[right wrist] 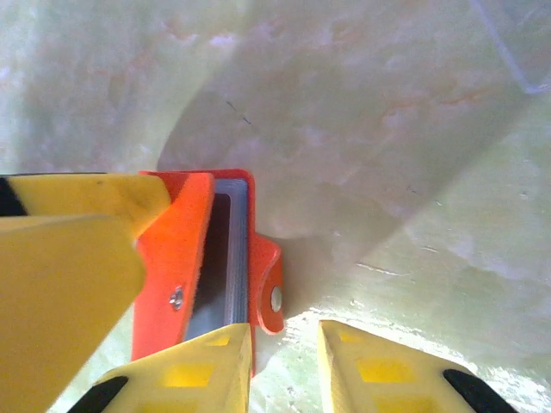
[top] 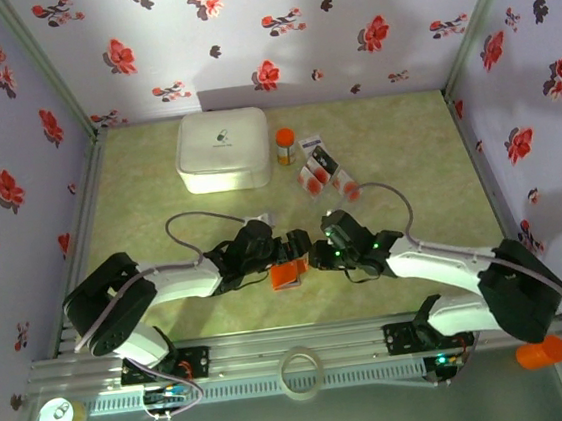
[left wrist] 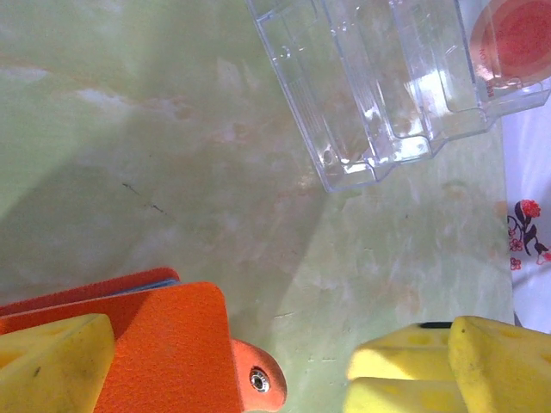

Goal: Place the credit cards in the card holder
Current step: Close the card holder at the center of the table.

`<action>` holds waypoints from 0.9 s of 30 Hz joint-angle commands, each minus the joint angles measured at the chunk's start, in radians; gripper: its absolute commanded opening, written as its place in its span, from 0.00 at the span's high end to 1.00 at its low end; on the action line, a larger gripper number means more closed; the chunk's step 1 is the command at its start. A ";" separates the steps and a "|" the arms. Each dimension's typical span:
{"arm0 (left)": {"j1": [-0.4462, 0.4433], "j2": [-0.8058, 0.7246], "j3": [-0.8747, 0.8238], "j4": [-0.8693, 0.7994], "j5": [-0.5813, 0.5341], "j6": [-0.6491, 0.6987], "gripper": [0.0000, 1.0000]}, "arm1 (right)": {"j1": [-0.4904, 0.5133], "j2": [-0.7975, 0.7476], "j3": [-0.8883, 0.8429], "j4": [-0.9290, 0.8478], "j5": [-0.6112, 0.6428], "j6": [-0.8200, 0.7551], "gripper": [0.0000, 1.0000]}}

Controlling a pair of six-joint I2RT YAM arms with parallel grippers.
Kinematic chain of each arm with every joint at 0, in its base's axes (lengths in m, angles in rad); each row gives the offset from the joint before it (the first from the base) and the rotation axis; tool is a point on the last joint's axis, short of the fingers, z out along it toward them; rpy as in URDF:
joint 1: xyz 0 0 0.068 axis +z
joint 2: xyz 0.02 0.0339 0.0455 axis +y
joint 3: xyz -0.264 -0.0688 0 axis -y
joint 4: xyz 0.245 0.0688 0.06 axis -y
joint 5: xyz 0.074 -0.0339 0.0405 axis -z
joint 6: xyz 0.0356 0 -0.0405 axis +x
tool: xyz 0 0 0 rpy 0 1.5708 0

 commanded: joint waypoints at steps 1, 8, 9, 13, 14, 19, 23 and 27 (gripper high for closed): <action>-0.006 -0.030 0.040 -0.086 -0.008 0.024 0.00 | -0.006 -0.070 0.006 -0.071 0.036 0.002 0.75; 0.036 -0.071 0.106 -0.176 -0.003 0.066 0.00 | 0.010 -0.113 0.082 -0.132 -0.005 -0.024 0.83; 0.045 -0.076 0.113 -0.190 -0.001 0.075 0.00 | 0.024 -0.108 0.101 -0.140 -0.001 -0.027 0.83; 0.093 -0.106 0.129 -0.236 0.003 0.102 0.00 | 0.097 -0.068 0.182 -0.161 0.024 -0.041 0.85; 0.111 -0.116 0.133 -0.251 0.004 0.110 0.00 | 0.120 -0.047 0.209 -0.166 0.031 -0.045 0.85; 0.204 -0.185 0.143 -0.352 0.000 0.155 0.00 | 0.206 0.114 0.345 -0.164 0.033 -0.077 0.84; 0.289 -0.249 0.133 -0.448 -0.010 0.172 0.00 | 0.254 0.245 0.455 -0.183 0.034 -0.109 0.85; 0.330 -0.285 0.134 -0.548 -0.011 0.210 0.00 | 0.261 0.307 0.474 -0.191 0.051 -0.115 0.87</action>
